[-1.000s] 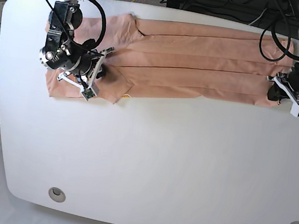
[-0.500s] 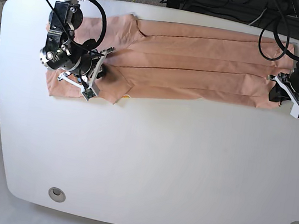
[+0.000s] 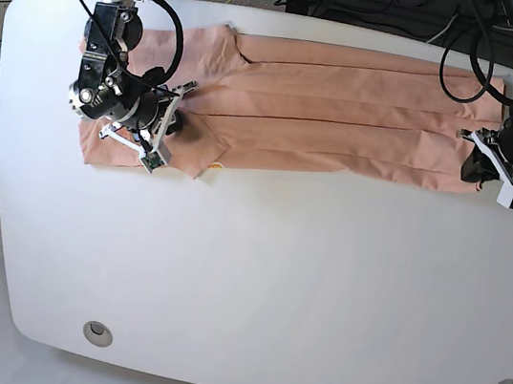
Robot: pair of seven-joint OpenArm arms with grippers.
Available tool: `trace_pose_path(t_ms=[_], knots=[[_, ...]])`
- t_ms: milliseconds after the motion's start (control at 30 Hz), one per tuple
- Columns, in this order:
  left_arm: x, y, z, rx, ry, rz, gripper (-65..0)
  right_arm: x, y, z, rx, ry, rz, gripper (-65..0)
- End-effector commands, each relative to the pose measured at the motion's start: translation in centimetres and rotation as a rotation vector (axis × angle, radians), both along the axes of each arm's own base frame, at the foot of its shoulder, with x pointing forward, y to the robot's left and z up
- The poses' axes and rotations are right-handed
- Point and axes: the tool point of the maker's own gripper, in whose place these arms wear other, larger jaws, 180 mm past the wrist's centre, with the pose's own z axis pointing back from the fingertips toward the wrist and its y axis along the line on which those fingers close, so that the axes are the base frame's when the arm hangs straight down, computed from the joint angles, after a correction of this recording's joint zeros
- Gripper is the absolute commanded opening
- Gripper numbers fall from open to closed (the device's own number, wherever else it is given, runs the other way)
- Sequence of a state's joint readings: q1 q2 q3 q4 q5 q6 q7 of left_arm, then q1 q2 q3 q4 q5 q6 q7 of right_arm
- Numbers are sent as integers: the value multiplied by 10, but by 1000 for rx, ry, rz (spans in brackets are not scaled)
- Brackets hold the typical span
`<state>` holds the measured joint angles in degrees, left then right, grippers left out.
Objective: Fold the T-shirt properly
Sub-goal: 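Close the left gripper on the folded hem end of the strip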
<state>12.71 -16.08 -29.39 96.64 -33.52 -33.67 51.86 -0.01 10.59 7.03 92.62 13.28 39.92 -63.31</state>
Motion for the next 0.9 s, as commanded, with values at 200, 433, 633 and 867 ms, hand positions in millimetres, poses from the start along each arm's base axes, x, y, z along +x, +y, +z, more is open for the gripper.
trace_pose_path(t_ms=[200, 433, 633, 867], knots=[[7, -35, 33, 2, -105, -74, -650, 9, -1, 9, -3, -33, 4, -611], [4, -51, 42, 9, -125, -115, -650, 8, 0, 8, -2, -30, 6, -611], [-2, -40, 48, 46, -131, -107, -648, 7, -1, 7, -5, -22, 2, -610], [-3, -23, 57, 80, -158, -96, -577, 7, 0, 8, -2, -27, 4, -612]])
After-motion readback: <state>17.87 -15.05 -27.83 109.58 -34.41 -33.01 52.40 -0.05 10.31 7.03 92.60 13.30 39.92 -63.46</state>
